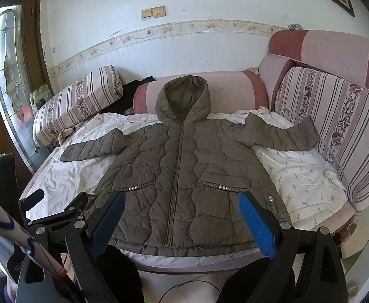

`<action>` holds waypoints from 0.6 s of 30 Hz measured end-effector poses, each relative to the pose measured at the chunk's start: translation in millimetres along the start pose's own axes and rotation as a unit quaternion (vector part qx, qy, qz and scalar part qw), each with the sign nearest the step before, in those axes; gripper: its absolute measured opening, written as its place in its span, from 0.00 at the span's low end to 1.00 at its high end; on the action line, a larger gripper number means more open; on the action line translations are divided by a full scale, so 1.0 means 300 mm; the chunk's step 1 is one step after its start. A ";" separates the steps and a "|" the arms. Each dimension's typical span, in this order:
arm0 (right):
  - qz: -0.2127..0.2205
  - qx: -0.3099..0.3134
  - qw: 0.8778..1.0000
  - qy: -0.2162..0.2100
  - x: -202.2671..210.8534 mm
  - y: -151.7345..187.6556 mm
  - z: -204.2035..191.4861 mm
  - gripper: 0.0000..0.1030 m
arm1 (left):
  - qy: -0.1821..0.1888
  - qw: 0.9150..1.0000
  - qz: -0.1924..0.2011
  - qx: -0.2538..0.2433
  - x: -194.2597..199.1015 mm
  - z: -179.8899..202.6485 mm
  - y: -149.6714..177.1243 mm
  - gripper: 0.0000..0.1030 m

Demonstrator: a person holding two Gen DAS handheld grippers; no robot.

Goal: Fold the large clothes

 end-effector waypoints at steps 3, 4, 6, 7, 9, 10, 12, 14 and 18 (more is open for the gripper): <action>-0.005 -0.006 1.000 0.002 -0.001 0.002 -0.002 0.92 | -0.001 1.000 0.000 0.000 0.000 0.001 -0.001 1.00; -0.009 -0.010 1.000 0.004 -0.002 0.001 -0.002 0.92 | 0.000 1.000 0.000 0.000 0.000 0.001 -0.002 1.00; -0.013 -0.015 1.000 0.007 0.000 0.003 -0.005 0.92 | -0.001 1.000 -0.001 0.000 0.000 0.001 -0.001 1.00; -0.012 -0.017 1.000 0.006 0.002 0.000 -0.005 0.92 | -0.001 1.000 -0.001 0.000 -0.001 0.001 -0.001 1.00; -0.006 -0.018 1.000 -0.001 0.003 -0.003 -0.002 0.92 | -0.001 1.000 0.000 -0.001 0.000 0.003 0.000 1.00; -0.008 -0.021 1.000 -0.001 0.003 -0.007 -0.002 0.92 | -0.001 1.000 0.000 -0.001 0.000 0.003 0.000 1.00; -0.011 -0.022 1.000 0.002 0.003 -0.003 -0.002 0.92 | 0.000 1.000 0.000 -0.002 0.000 0.002 0.000 1.00; -0.016 -0.018 1.000 0.007 0.001 -0.001 -0.002 0.92 | -0.001 1.000 -0.001 -0.002 -0.001 0.002 0.001 1.00; -0.017 -0.025 1.000 0.004 0.003 0.002 0.008 0.92 | -0.001 1.000 0.000 -0.003 -0.001 0.005 0.001 1.00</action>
Point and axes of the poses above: each gripper's, at about its wrist camera, not at the fingertips, and x roughly against the way its jaws point, z to its right, y to its underside, the point moved 1 cm from there along -x, roughly the way its jaws point, and after that the axes turned 14 degrees about -y, right-handed, at the moved point
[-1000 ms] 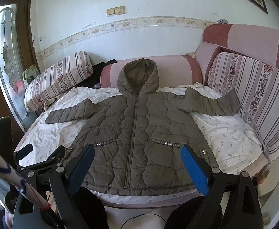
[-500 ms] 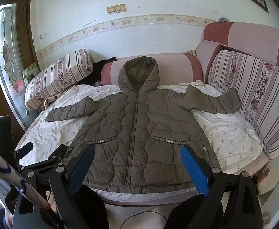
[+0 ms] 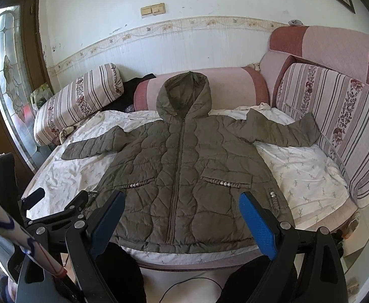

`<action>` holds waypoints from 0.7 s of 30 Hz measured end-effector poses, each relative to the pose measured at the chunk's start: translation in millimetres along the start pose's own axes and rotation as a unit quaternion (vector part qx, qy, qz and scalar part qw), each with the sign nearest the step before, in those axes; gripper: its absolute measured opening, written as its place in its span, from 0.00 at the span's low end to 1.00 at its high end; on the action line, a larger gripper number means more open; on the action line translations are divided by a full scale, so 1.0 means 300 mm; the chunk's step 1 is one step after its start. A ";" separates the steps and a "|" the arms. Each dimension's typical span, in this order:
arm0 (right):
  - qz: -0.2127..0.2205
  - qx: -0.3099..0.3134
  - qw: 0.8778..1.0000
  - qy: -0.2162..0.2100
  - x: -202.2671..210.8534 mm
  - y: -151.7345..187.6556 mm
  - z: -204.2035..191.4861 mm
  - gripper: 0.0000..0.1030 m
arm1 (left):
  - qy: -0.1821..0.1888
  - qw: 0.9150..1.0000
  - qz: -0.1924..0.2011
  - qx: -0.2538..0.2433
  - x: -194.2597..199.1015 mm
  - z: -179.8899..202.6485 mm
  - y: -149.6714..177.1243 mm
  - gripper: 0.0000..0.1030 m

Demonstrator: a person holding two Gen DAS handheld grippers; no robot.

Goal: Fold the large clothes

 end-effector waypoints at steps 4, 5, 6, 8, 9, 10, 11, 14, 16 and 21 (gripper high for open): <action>0.000 -0.031 1.000 0.001 0.009 -0.032 0.077 0.92 | -0.007 1.000 0.011 0.000 0.006 -0.029 -0.028 1.00; 0.007 -0.039 0.999 0.011 0.019 -0.045 0.112 0.92 | -0.011 1.000 0.017 0.007 0.006 -0.049 -0.046 1.00; 0.012 -0.045 0.999 0.018 0.025 -0.061 0.137 0.92 | -0.013 1.000 0.021 0.012 0.006 -0.064 -0.064 1.00; 0.027 -0.067 0.997 0.028 0.043 -0.094 0.215 0.92 | -0.016 0.999 0.024 0.024 -0.007 -0.096 -0.112 1.00; 0.032 -0.075 0.996 0.031 0.048 -0.105 0.247 0.92 | -0.016 0.999 0.025 0.028 -0.014 -0.105 -0.136 1.00; 0.038 -0.087 0.995 0.039 0.056 -0.121 0.285 0.92 | -0.019 0.999 0.024 0.032 -0.030 -0.118 -0.163 1.00; 0.042 -0.099 0.993 0.048 0.062 -0.136 0.326 0.92 | -0.022 0.999 0.021 0.036 -0.042 -0.123 -0.185 1.00; 0.050 -0.140 0.987 0.066 0.076 -0.181 0.450 0.92 | -0.023 0.998 0.009 0.055 -0.103 -0.134 -0.261 1.00; 0.057 -0.159 0.983 0.071 0.087 -0.200 0.524 0.92 | -0.023 0.998 0.005 0.059 -0.136 -0.120 -0.289 1.00; 0.060 -0.207 0.972 0.091 0.079 -0.246 0.741 0.88 | -0.030 0.998 -0.011 0.053 -0.243 -0.020 -0.331 1.00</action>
Point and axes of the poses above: each gripper's, at about its wrist camera, not at the fingertips, and x roughly against the way its jaws point, z to its right, y to its underside, the point moved 1 cm from there along -x, roughly the way its jaws point, and after that the axes turned 14 degrees about -y, right-handed, at the moved point
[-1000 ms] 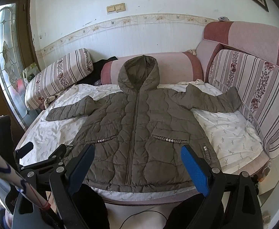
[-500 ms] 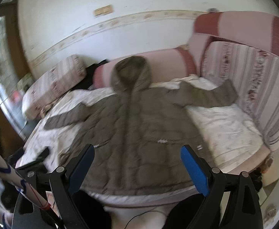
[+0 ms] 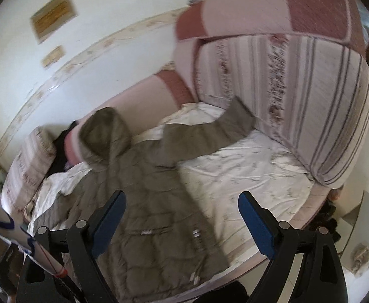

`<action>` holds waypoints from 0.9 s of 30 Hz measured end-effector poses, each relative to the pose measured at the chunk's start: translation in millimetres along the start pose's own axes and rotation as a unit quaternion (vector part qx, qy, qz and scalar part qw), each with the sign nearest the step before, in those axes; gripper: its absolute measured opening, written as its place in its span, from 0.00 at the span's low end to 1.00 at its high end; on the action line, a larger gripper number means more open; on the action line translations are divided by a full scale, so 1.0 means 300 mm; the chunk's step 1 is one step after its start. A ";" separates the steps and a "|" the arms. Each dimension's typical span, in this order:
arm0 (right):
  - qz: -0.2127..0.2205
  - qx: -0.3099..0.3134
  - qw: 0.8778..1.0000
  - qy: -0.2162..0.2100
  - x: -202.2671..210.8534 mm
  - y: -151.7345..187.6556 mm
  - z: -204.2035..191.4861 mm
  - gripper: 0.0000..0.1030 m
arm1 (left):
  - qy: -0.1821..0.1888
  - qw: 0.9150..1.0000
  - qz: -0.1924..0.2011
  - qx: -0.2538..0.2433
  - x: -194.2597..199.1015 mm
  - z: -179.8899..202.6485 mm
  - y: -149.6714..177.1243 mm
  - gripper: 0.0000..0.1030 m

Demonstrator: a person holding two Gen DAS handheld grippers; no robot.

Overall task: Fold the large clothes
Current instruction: 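Reach the right tool to the jacket sleeve cuff and close on it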

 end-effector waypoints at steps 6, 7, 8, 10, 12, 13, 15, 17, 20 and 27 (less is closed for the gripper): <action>-0.011 -0.057 0.998 0.017 -0.100 -0.100 0.164 0.85 | 0.004 1.000 -0.011 -0.001 -0.108 0.196 -0.025 1.00; -0.014 -0.063 0.998 0.021 -0.119 -0.113 0.186 0.85 | 0.002 1.000 -0.007 0.003 -0.122 0.233 -0.030 1.00; -0.016 -0.077 0.997 0.021 -0.146 -0.134 0.219 0.84 | 0.001 1.000 -0.004 0.006 -0.130 0.267 -0.031 1.00; -0.011 -0.092 0.995 0.025 -0.187 -0.163 0.268 0.84 | 0.012 1.000 0.006 0.011 -0.165 0.352 -0.033 1.00; -0.006 -0.109 0.994 0.031 -0.243 -0.203 0.330 0.84 | 0.018 1.000 0.021 0.002 -0.207 0.431 -0.014 1.00; -0.002 -0.115 0.993 0.030 -0.268 -0.218 0.355 0.84 | 0.022 0.999 0.029 -0.010 -0.232 0.469 0.007 1.00; 0.002 -0.114 0.993 0.037 -0.327 -0.253 0.398 0.84 | 0.026 0.997 0.059 -0.035 -0.277 0.527 0.075 1.00; 0.002 -0.112 0.992 0.051 -0.405 -0.293 0.449 0.84 | 0.019 0.995 0.070 -0.073 -0.319 0.575 0.114 1.00; -0.014 -0.104 0.992 0.070 -0.519 -0.338 0.520 0.72 | 0.062 0.992 0.065 -0.085 -0.338 0.601 0.107 1.00; -0.012 -0.081 0.988 0.131 -0.765 -0.402 0.647 0.64 | 0.105 0.984 0.081 -0.121 -0.378 0.654 0.107 1.00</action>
Point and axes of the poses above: each gripper's, at about its wrist camera, not at the fingertips, and x roughly against the way its jaws point, z to its right, y to its underside, the point moved 1 cm from there along -x, roughly the way its jaws point, and after that the axes turned 14 degrees about -y, right-handed, at the moved point
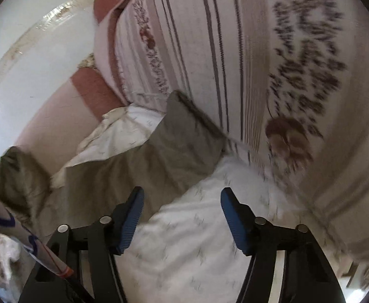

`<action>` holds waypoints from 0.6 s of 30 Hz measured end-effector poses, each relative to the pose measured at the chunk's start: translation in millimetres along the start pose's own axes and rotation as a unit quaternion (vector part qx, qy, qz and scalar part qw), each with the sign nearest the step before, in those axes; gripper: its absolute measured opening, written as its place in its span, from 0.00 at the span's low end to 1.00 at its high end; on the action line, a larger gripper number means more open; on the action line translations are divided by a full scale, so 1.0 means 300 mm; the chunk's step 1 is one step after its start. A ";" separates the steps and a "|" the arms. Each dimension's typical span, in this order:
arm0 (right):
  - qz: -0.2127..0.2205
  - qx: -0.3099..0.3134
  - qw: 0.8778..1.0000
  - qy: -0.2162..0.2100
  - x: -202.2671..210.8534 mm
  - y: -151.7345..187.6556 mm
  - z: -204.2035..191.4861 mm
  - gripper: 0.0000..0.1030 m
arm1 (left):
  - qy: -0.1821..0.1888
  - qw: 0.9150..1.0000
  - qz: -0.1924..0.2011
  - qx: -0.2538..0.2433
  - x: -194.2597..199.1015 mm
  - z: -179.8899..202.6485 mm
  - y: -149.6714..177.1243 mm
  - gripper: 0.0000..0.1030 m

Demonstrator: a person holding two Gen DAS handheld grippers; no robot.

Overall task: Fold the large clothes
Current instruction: 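Reach the right tool to the jacket sleeve cuff and close on it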

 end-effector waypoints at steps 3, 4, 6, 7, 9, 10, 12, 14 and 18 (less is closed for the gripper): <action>0.005 0.008 1.000 0.015 -0.076 -0.035 0.020 0.63 | -0.001 1.000 -0.027 0.007 -0.039 -0.005 0.012 1.00; 0.002 0.008 1.000 0.018 -0.096 -0.044 0.023 0.63 | -0.003 0.999 -0.036 0.008 -0.052 -0.003 0.016 1.00; 0.004 0.004 1.000 0.027 -0.123 -0.056 0.033 0.63 | -0.003 0.999 -0.050 0.015 -0.071 -0.012 0.020 1.00; 0.002 0.002 1.000 0.030 -0.136 -0.061 0.038 0.63 | -0.001 0.998 -0.056 0.020 -0.079 -0.017 0.023 1.00; -0.001 0.001 0.999 0.036 -0.161 -0.068 0.046 0.63 | -0.002 0.998 -0.063 0.026 -0.090 -0.023 0.027 1.00; -0.003 0.003 0.999 0.040 -0.175 -0.072 0.051 0.63 | -0.004 0.998 -0.065 0.028 -0.094 -0.026 0.029 1.00; -0.002 0.002 0.999 0.052 -0.187 -0.079 0.064 0.63 | -0.008 0.997 -0.070 0.027 -0.106 -0.025 0.033 1.00; 0.002 -0.011 0.998 0.057 -0.199 -0.091 0.089 0.63 | -0.009 0.997 -0.075 0.025 -0.117 -0.018 0.038 1.00; -0.005 -0.025 0.999 0.047 -0.240 -0.115 0.120 0.51 | -0.008 0.996 -0.083 0.025 -0.130 -0.017 0.041 1.00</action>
Point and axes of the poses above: each gripper's, at about its wrist camera, not at the fingertips, and x roughly against the way its jaws point, z to its right, y to its underside, the point moved 1 cm from there along -x, roughly the way its jaws point, and after that the axes turned 14 degrees about -y, right-handed, at the moved point
